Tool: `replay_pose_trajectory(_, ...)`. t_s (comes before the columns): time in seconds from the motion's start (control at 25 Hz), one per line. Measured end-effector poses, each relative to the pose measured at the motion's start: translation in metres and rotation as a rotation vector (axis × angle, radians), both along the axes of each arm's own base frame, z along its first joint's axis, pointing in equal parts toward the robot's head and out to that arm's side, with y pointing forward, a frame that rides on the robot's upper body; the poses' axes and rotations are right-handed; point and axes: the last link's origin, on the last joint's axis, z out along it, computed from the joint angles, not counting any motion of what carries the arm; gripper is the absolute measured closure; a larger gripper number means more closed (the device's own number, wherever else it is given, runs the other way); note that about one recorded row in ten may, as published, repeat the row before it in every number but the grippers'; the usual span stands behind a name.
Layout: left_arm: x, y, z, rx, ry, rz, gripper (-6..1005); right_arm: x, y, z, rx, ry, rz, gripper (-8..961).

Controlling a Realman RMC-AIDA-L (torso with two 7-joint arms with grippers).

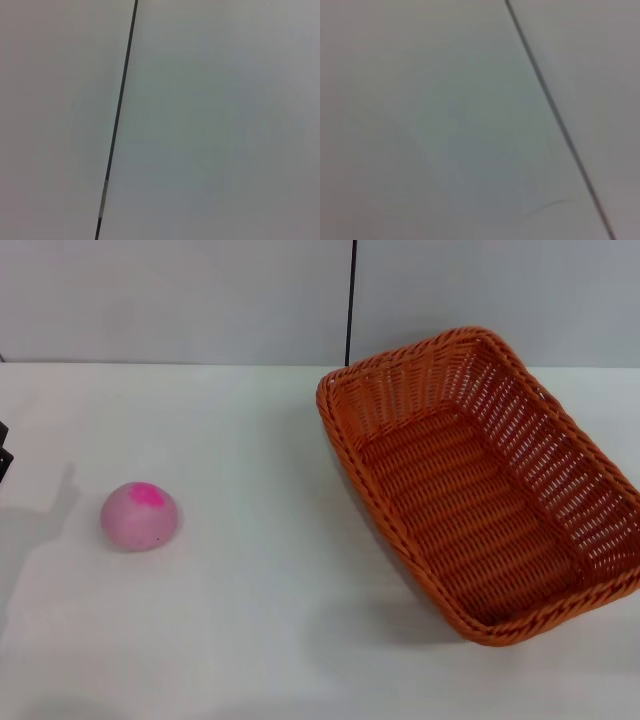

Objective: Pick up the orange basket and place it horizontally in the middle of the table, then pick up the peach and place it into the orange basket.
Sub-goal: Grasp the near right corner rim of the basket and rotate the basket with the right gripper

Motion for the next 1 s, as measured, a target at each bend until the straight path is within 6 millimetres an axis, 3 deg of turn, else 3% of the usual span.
replay_pose_trajectory(0.32, -0.002, -0.004, 0.0, 0.003, -0.004, 0.007, 173, 0.002, -0.013, 0.016, -0.016, 0.031, 0.023, 162)
replay_pose_trajectory(0.52, -0.004, -0.006, 0.001, 0.005, -0.005, 0.02, 174, -0.007, -0.012, 0.039, -0.072, 0.051, 0.089, 161)
replay_pose_trajectory(0.56, -0.004, -0.006, 0.001, 0.005, -0.006, 0.02, 174, -0.014, -0.002, 0.05, -0.172, 0.045, 0.106, 161)
replay_pose_trajectory(0.72, -0.004, -0.006, 0.001, 0.005, -0.006, 0.021, 175, -0.023, 0.018, 0.063, -0.356, 0.029, 0.09, 167)
replay_pose_trajectory(0.76, -0.004, -0.006, 0.001, 0.005, -0.006, 0.021, 175, -0.03, 0.036, 0.071, -0.496, 0.023, 0.057, 169)
replay_pose_trajectory(0.88, -0.004, -0.006, 0.001, 0.004, -0.006, 0.021, 176, -0.037, 0.05, 0.077, -0.591, 0.017, 0.028, 174)
replay_pose_trajectory(1.0, -0.005, -0.007, 0.001, 0.004, -0.005, 0.024, 176, -0.057, 0.083, 0.084, -0.745, -0.038, -0.014, 179)
